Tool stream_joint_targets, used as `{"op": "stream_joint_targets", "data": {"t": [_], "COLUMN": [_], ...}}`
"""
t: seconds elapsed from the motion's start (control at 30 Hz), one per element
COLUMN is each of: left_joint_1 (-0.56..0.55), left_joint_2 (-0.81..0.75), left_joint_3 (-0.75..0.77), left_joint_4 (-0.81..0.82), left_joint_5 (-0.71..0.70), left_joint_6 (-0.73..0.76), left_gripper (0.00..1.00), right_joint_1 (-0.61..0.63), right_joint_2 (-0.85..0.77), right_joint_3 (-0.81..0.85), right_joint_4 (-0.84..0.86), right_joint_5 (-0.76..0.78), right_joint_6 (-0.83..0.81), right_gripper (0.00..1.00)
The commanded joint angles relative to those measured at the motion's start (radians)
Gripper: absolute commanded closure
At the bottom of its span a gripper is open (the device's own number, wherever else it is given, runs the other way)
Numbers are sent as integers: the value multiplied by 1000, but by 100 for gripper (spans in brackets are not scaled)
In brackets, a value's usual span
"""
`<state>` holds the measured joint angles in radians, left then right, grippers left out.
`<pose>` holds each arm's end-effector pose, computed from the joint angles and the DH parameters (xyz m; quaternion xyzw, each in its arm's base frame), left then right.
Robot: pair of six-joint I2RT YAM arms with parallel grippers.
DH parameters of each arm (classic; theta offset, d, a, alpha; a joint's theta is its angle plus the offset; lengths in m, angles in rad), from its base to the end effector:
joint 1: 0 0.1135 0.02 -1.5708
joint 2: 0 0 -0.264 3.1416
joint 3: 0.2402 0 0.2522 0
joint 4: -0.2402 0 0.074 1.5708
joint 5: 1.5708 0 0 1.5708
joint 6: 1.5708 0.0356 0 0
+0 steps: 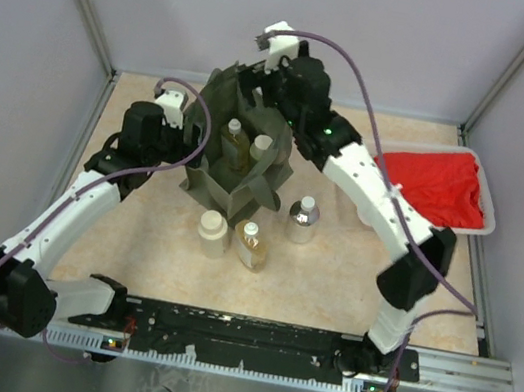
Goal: Place the personal care products into the canvas bag
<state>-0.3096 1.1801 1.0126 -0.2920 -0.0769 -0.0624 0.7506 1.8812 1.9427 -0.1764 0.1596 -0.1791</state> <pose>0.2572 -0.0794 0.3274 0.0845 0.8450 -0.0654 0.5241 0.3328 0.3027 0.4273 -0.2862 0.6890 0.1298 0.6531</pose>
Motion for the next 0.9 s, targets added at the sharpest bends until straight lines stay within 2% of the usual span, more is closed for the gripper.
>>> {"op": "stream_joint_targets", "data": {"t": [0.0,0.1,0.27,0.47,0.6,0.87], "left_joint_1": [1,3,3,3,3,3], "left_joint_2": [23,25,33,37,33,32], "left_joint_3": [-7,-6,-8,-1,-6,-9], "left_joint_4": [-25,-27,-18,-39,-29,-36], "left_joint_5": [-14,-9,5,-17,-4,-8], "left_joint_6": [26,25,27,34,27,24], "left_gripper": [0,0,0,0,0,0], "right_joint_1": [6,6,-3,-13,-12,-13], "right_joint_2": [-267,-385,-496,-601,-637,-619], "right_joint_3": [-99,-231,-486,-740,-818,-848], "right_joint_4": [-70,-194,-381,-475,-506,-482], "right_joint_5": [118,184,306,196,163,112], "right_joint_6": [75,144,296,439,461,454], "right_gripper": [1,1,1,1,1,1]}}
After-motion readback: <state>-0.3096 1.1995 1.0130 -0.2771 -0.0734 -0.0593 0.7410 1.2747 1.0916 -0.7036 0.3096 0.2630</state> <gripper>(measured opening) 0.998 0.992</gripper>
